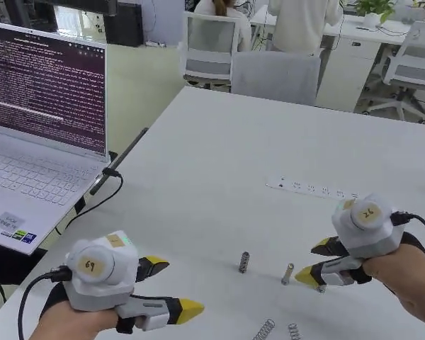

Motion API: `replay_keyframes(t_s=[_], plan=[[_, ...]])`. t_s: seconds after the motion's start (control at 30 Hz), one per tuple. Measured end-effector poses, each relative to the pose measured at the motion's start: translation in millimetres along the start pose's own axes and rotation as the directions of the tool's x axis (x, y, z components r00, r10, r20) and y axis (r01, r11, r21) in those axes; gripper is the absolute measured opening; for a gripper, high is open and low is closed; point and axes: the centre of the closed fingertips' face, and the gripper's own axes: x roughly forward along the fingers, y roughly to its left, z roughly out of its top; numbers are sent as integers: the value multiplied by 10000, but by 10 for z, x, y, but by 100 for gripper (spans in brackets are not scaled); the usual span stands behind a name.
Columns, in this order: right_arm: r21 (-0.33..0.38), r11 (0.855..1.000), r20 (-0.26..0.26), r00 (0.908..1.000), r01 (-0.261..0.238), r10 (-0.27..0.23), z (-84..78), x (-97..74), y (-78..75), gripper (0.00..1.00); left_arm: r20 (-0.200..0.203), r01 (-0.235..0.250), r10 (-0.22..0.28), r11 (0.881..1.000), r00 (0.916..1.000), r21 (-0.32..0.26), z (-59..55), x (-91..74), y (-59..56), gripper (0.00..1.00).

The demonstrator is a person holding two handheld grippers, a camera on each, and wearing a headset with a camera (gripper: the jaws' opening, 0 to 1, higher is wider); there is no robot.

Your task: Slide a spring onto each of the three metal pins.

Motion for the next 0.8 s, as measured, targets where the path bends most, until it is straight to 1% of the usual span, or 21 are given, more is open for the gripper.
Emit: replay_keyframes(t_s=[0.23, 0.3, 0.37, 0.43, 0.47, 0.53, 0.63, 0.8], plan=[[537, 9978, 644, 9971, 381, -415, -92, -187, -10, 42, -10, 82, -81, 10000, 10000, 23, 26, 61, -16, 58], [824, 9959, 998, 9940, 375, -457, -86, -238, 3, 42, -18, 115, -115, 9999, 9999, 36, 31, 82, -22, 58], [944, 9950, 1127, 9927, 334, -440, -106, -276, 21, 43, -26, 150, -150, 9999, 9999, 13, 34, 100, -34, 58], [1288, 9905, 1385, 9881, 484, -663, -129, -337, 22, 45, -29, 171, -171, 9999, 9998, 8, 38, 118, -46, 58], [1360, 9895, 1483, 9865, 488, -690, -137, -357, 30, 45, -45, 191, -191, 9998, 9998, 22, 39, 130, -50, 58], [1550, 9867, 1609, 9841, 496, -747, -177, -395, 54, 47, -38, 225, -225, 9997, 9997, 36, 48, 143, -57, 58], [1703, 9841, 1613, 9838, 509, -788, -261, -427, 101, 49, -67, 252, -252, 9997, 9997, 63, 53, 155, -61, 58], [2107, 9764, 1803, 9797, 483, -873, -377, -490, 198, 53, -80, 265, -264, 9996, 9996, 88, 63, 160, -51, 59]])
